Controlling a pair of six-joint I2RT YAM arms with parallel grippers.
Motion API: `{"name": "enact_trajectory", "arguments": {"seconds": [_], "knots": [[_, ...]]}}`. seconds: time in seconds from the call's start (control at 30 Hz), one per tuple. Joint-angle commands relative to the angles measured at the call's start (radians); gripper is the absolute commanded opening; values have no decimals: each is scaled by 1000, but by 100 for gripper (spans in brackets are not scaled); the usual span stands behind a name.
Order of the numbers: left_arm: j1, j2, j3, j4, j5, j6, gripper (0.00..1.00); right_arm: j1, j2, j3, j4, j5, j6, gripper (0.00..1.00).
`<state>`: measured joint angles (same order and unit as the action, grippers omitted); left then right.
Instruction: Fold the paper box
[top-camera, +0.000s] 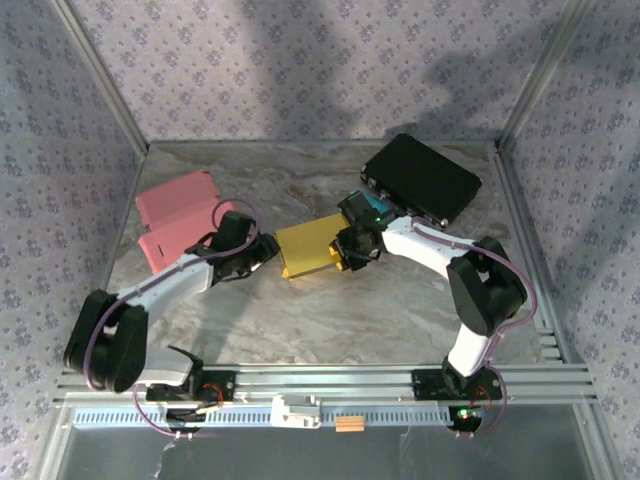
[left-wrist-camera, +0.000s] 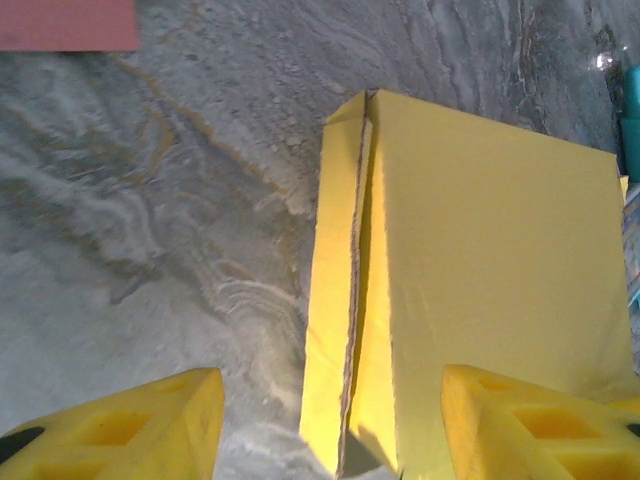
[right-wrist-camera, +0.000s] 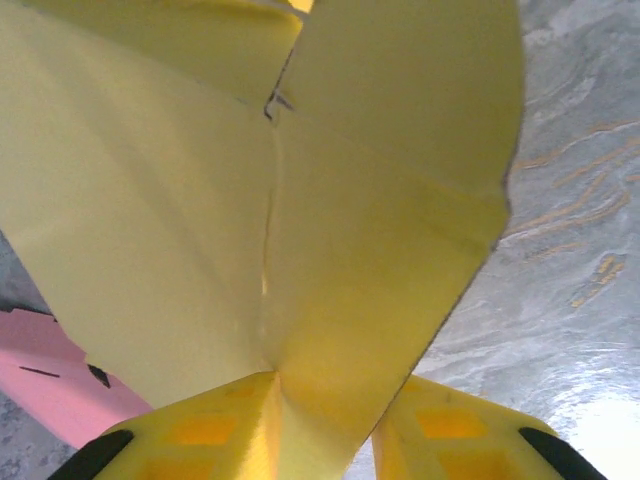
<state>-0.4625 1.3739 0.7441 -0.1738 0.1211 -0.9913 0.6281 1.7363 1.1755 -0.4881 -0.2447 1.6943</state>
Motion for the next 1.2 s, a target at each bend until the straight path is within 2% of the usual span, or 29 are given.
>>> {"name": "enact_trajectory", "arguments": {"seconds": [0.0, 0.13, 0.3, 0.5, 0.7, 0.83, 0.9, 1.03, 1.1, 1.17], "knots": [[10, 63, 48, 87, 63, 47, 58, -7, -23, -8, -72, -16, -31, 33], [5, 153, 75, 109, 112, 70, 54, -14, -19, -8, -75, -27, -38, 33], [-2, 174, 88, 50, 70, 91, 47, -18, -17, 2, -82, -29, -46, 33], [-17, 204, 65, 108, 84, 89, 35, -19, -1, 7, -108, -46, -71, 33], [-34, 218, 64, 109, 63, 105, 31, -26, 2, 94, -193, -41, -171, 44], [-40, 242, 76, 101, 69, 120, 26, -33, -9, 95, -191, -68, -212, 46], [-44, 244, 78, 84, 55, 133, 23, -38, -19, 127, -240, -72, -278, 46], [-47, 241, 80, 66, 41, 151, 20, -48, -95, 216, -381, 50, -516, 51], [-48, 238, 85, 56, 37, 162, 20, -72, -148, 220, -363, 115, -667, 55], [-50, 234, 89, 48, 30, 167, 21, -115, -150, 223, -331, 112, -858, 58]]}}
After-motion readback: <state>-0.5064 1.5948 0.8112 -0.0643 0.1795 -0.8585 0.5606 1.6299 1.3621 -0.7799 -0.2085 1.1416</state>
